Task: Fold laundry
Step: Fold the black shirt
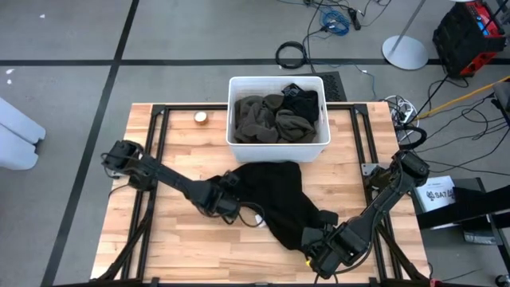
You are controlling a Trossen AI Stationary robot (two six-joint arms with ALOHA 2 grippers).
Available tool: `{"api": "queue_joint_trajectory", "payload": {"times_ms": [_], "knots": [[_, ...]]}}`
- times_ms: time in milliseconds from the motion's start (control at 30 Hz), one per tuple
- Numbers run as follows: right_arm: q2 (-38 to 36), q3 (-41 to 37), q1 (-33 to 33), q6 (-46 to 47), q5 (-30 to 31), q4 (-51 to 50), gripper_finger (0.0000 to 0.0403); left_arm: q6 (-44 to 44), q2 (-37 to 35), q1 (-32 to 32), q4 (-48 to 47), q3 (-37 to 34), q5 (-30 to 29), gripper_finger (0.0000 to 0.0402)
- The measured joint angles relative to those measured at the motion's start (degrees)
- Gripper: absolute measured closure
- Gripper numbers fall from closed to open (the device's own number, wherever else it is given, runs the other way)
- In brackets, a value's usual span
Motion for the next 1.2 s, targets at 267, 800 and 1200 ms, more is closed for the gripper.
{"api": "queue_joint_trajectory", "payload": {"times_ms": [267,800,1200], "knots": [[0.0,0.0,-0.3,-1.1,0.1,0.0,0.04,0.0,0.0,3.7,0.8,-0.4,-0.7,0.0256],[-1.0,0.0,-2.3,-6.3,0.1,1.3,0.0399,-13.1,0.0,5.4,-6.3,3.3,2.1,0.0394],[-16.6,0.0,-4.2,-20.4,16.3,17.4,0.0401,-24.3,-15.4,-5.9,-19.1,24.0,-2.7,0.0399]]}}
